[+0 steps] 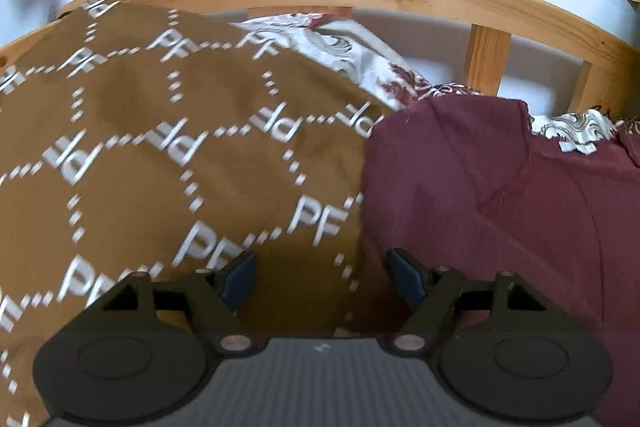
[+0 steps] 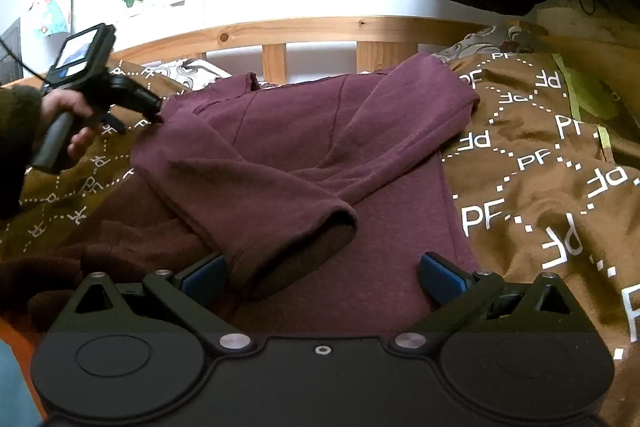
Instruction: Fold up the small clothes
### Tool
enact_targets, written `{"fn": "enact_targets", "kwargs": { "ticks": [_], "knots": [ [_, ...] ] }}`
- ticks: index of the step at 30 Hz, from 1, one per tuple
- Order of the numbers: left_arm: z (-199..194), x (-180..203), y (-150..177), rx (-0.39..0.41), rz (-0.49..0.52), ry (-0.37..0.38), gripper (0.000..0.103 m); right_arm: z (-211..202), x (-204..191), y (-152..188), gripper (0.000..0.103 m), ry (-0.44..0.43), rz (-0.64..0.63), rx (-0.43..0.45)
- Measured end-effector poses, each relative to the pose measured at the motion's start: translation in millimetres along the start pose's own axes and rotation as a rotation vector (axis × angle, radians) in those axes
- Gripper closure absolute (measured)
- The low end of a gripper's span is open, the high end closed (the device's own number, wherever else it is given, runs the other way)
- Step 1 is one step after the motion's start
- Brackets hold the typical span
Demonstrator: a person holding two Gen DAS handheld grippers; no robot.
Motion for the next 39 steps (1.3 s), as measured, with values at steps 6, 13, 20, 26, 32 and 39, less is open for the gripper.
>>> {"fn": "enact_targets", "kwargs": {
  "ticks": [6,13,20,26,32,39],
  "knots": [
    [-45,-2,26,-0.035,0.015,0.044,0.018,-5,-4,-1,0.001,0.030,-0.058,-0.013],
    [-119,20,64,0.011,0.095,0.157,0.005,-22,3,-5,0.001,0.074,-0.175,-0.040],
    [-182,37,119,0.011,0.217,0.263,0.001,-50,11,8,0.001,0.049,-0.241,-0.169],
    [-206,43,132,-0.002,0.218,0.311,0.001,-72,-5,24,0.001,0.001,-0.386,-0.229],
    [-214,59,139,-0.007,0.235,0.351,0.001,-72,-19,46,0.001,0.008,-0.510,-0.290],
    [-212,85,155,-0.030,0.296,0.387,0.001,-58,-46,53,0.001,0.086,-0.652,-0.204]
  ]
}}
Point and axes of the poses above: each gripper's, at about its wrist camera, not at the fingertips, and z roughly the way its jaws point, x to its right, y to its underside, the point moved 10 cm from there along z, roughly the way its jaws point, and after that the axes turned 3 degrees about x, right-handed, at the moved point
